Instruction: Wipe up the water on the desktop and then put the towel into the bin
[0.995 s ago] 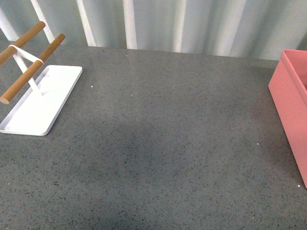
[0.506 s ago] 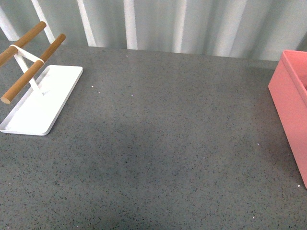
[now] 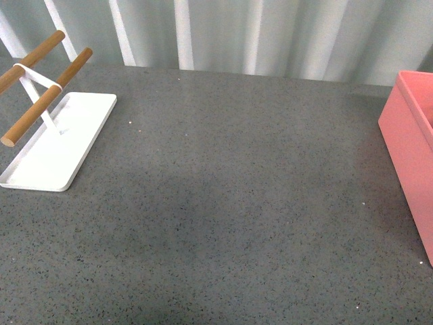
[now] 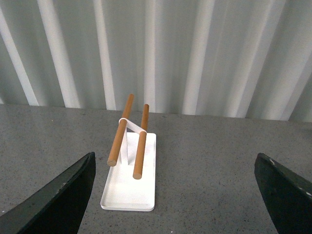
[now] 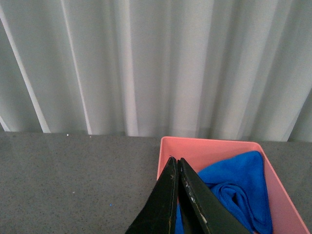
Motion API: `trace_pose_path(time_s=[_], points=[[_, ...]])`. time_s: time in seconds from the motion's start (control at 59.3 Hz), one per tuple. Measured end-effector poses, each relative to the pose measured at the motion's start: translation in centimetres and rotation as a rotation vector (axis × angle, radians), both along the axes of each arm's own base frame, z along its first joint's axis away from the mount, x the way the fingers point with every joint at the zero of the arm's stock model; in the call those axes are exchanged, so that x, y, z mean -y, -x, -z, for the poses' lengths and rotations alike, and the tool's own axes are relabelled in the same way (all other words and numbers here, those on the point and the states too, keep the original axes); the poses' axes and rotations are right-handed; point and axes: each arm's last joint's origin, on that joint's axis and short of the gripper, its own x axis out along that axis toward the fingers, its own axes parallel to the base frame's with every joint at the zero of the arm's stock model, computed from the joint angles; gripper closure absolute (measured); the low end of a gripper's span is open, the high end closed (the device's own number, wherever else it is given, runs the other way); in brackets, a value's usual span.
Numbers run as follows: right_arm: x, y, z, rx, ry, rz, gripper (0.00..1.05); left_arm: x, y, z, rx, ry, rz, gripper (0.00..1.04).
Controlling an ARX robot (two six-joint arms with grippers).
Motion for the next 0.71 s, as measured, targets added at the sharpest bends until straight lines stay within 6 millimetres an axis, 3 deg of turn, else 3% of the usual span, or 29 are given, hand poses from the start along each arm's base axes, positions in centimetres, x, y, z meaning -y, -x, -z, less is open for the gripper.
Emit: trace_pose_path(time_s=[0.337, 0.708], points=[[-0.6, 1.0, 2.3, 0.004, 0.001, -0.032, 1.01, 0.0, 0.0, 0.0, 0.000, 0.000, 0.000, 0.07], [-0.6, 1.8, 3.4, 0.008, 0.000, -0.032, 1.01, 0.0, 0.0, 0.0, 0.000, 0.000, 0.000, 0.07]])
